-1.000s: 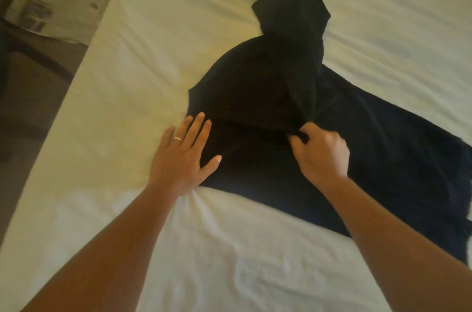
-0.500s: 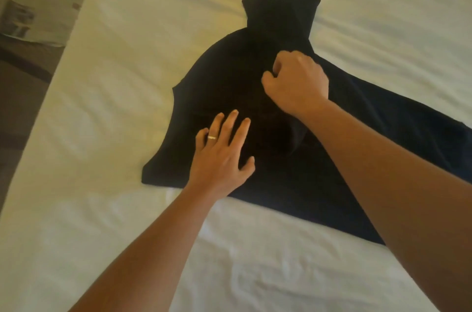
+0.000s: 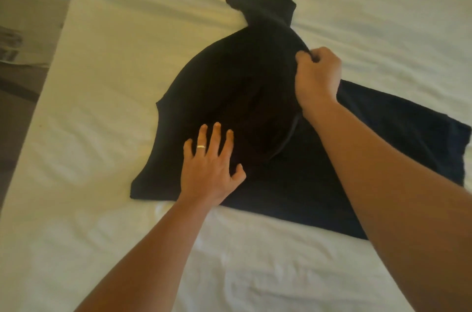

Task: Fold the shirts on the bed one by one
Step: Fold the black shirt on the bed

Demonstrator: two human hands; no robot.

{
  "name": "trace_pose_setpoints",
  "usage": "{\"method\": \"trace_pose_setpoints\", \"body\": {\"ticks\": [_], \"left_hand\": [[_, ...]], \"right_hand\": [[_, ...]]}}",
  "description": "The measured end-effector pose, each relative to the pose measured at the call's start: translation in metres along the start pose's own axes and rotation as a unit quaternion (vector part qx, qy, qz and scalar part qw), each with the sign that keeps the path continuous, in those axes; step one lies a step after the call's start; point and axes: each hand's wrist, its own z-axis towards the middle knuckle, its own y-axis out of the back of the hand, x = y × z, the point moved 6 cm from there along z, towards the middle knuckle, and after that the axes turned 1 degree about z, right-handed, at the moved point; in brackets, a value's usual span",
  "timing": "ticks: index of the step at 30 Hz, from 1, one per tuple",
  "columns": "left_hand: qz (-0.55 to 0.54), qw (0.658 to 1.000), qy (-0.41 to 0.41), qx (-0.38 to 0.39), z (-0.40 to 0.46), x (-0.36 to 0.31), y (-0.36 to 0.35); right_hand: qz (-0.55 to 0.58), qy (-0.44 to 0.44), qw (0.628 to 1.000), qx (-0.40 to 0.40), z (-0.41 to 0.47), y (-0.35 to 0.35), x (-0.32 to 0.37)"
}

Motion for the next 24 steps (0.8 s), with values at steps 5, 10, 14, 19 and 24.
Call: {"method": "trace_pose_setpoints", "body": {"ticks": [5, 10, 14, 19, 24], "left_hand": [[0.012, 0.997, 0.039, 0.062, 0.004, -0.015, 0.015], [0.032, 0.996, 0.067, 0.052, 0.003, -0.025, 0.023], [0.066, 0.997, -0.030, -0.011, 0.003, -0.051, 0.028], [0.080, 0.988, -0.129, 0.024, 0.012, -0.076, 0.015], [0.052, 0.990, -0.120, 0.043, 0.020, -0.074, 0.009]], "right_hand": [[0.204, -0.211, 0.946, -0.137, -0.047, 0.092, -0.075], [0.125, -0.383, 0.915, -0.035, -0.093, 0.132, -0.183], [-0.043, -0.279, 0.957, -0.065, -0.077, 0.159, -0.193], [-0.402, 0.083, 0.912, -0.014, -0.039, 0.141, -0.153], [-0.222, 0.102, 0.969, 0.019, -0.017, 0.145, -0.137]]}}
